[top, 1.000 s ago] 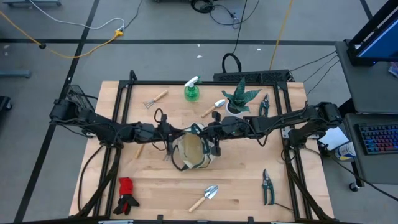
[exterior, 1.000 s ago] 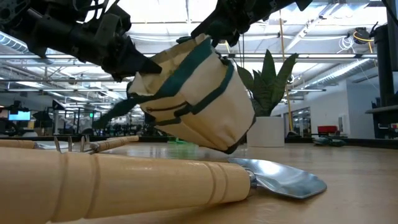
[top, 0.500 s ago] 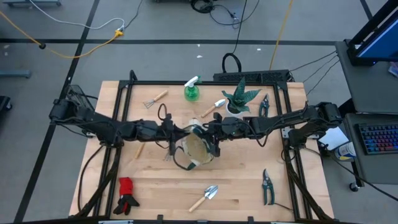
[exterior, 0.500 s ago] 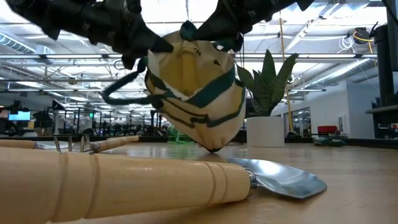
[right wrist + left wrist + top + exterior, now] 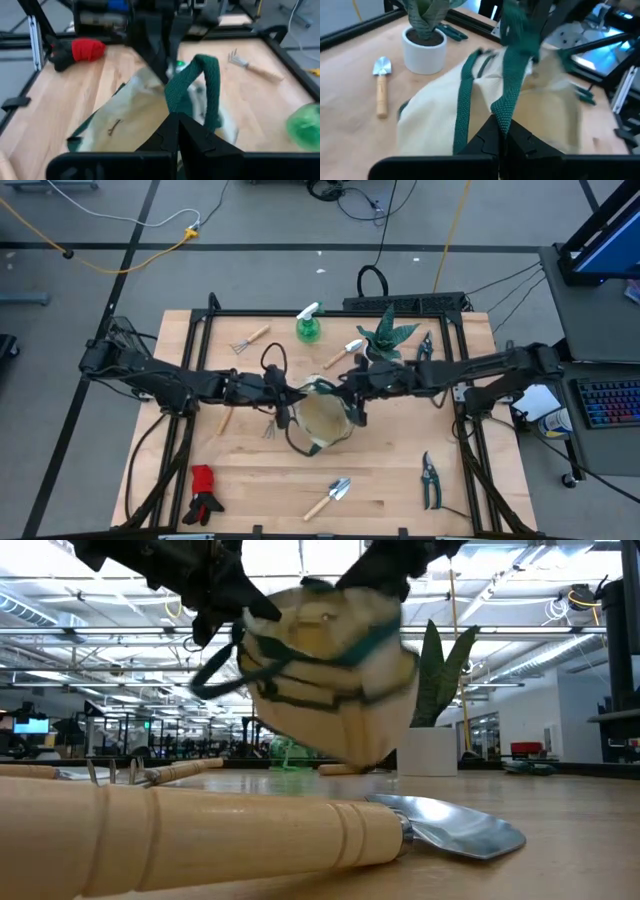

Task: Pick & Place Garden tools in Gardening bag
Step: Prepare the gardening bag

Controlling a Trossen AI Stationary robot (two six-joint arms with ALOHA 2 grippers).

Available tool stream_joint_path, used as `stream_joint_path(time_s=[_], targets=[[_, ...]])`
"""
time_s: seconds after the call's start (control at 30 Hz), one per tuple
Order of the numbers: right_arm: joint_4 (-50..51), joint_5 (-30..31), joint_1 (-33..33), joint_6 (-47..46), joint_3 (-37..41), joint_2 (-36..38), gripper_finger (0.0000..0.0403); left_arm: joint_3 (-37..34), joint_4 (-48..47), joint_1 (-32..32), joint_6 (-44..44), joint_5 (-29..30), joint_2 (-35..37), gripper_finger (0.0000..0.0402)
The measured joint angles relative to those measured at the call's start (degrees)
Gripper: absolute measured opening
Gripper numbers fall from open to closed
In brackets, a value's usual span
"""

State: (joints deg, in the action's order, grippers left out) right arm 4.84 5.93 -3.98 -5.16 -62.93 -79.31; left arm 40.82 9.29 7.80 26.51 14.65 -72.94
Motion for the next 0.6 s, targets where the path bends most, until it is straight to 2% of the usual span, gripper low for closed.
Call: stream_joint_path(time_s=[0.27,0.47,0.6], targets=[[8.4,-0.2,2.7,0.1,0.0,2.7,0.0,0.0,-0.7,0.0,8.4,-0.2,0.0,0.0023],[10.8,-0.3,4.6,0.3,0.0,1.9,0.0,0.0,-0.6,-0.2,10.1,-0.2,0.0,0.0006],[10.9,-0.2,5.4,1.4,0.0,1.6,0.0,0.0,-0.9,-0.8,10.4,-0.2,0.0,0.0018]])
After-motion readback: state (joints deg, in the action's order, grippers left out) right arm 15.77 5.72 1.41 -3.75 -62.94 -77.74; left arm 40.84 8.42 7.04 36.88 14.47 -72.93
